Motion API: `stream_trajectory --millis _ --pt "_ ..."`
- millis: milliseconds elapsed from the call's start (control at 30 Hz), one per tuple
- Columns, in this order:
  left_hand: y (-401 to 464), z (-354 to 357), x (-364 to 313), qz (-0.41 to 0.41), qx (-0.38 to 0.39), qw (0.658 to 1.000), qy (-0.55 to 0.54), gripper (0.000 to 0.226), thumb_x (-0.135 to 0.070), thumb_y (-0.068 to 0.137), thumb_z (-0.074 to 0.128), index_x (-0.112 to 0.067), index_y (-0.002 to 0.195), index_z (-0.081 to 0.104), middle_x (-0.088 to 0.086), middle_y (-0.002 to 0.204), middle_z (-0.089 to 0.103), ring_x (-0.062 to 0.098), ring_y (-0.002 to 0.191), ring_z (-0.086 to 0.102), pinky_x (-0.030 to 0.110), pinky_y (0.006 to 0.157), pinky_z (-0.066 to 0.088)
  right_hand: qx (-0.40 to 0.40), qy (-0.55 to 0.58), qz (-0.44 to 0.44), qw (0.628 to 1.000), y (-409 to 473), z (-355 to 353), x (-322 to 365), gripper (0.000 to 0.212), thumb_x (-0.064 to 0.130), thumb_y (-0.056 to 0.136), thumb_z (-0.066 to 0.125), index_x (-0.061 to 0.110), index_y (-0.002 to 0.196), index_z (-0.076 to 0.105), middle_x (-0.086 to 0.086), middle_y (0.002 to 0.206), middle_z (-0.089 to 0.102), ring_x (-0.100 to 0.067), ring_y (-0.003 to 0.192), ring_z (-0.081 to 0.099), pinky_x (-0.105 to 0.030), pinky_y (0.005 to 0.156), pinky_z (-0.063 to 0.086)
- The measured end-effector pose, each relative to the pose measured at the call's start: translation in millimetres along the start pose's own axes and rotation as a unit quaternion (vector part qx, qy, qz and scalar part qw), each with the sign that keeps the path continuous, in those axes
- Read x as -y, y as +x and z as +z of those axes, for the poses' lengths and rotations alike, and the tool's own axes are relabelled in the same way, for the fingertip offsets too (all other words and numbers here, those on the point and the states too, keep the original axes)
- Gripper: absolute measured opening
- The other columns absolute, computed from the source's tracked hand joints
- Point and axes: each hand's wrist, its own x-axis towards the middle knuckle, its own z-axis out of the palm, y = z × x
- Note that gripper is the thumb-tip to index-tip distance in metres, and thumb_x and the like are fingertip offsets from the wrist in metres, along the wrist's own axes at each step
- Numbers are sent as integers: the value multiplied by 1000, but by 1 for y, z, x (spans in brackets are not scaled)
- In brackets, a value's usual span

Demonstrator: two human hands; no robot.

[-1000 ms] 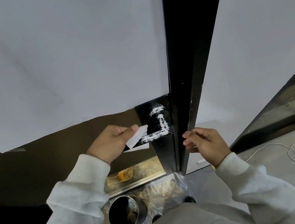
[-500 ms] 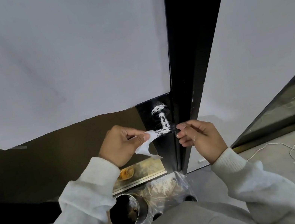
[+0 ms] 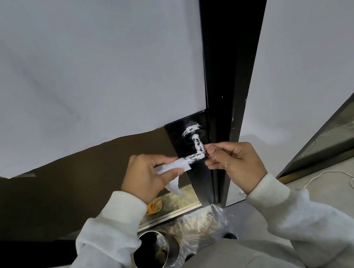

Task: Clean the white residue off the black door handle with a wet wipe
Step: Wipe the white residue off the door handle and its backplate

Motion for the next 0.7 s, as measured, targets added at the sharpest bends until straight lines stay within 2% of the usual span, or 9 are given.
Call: stream_trajectory --millis 100,167,233,333,433,500,567,633,700 --pt "-5 4 1 40 -36 999 -10 31 -54 78 76 -34 100 80 -11 89 80 8 89 72 45 90 54 -3 3 1 1000 0 1 1 15 9 94 65 17 98 77 -2 79 76 -25 74 74 -42 78 62" --pt "-5 5 -4 59 -40 997 -29 27 -47 88 72 -22 86 83 -4 68 75 9 64 68 40 71 55 -3 -1 0 1000 0 1 0 14 9 94 65 15 100 77 -2 79 76 -26 75 73 -43 78 62" --pt "-1 3 -8 58 -37 997 -27 35 -44 92 68 -15 76 80 3 61 70 19 57 64 39 58 52 -3 -2 1 1000 -1 0 -1 15 9 94 65 14 102 77 -1 79 76 -25 74 73 -43 78 62" --pt "4 -5 -9 35 8 998 -49 17 -34 86 76 -22 95 83 -6 89 80 5 79 74 26 70 58 -1 -1 5 1000 -1 0 -1 16 10 94 64 15 102 77 0 80 76 -24 74 73 -44 79 61" --pt "3 -3 -6 64 27 998 -6 30 -34 81 81 -27 110 78 -9 104 79 0 95 71 22 86 54 -2 0 5 1000 -2 1 0 15 9 94 65 14 103 77 -1 80 76 -24 74 73 -44 79 61" --pt "1 1 -9 85 4 996 10 30 -38 82 79 -25 109 79 -7 100 80 2 90 71 22 84 54 -2 2 4 1000 -2 1 0 15 9 94 65 13 103 77 -2 80 76 -24 74 73 -43 79 62" --pt "0 8 -9 96 -32 995 17 27 -43 87 74 -21 99 82 -5 84 79 7 75 71 22 75 53 -1 3 3 1000 -2 0 0 15 9 94 65 14 101 77 -2 79 76 -24 74 73 -43 79 62" --pt "-1 11 -11 91 -57 994 14 44 -52 93 62 -14 81 80 -1 66 72 21 62 67 27 72 52 3 3 3 1000 -2 0 1 15 9 94 65 17 100 77 -1 77 76 -23 74 73 -41 79 61" --pt "1 11 -12 84 -50 995 22 48 -56 96 54 -18 82 80 0 68 73 22 64 68 33 75 53 6 1 2 1000 -2 0 1 16 9 95 65 18 99 77 -1 77 76 -23 75 73 -40 78 61"
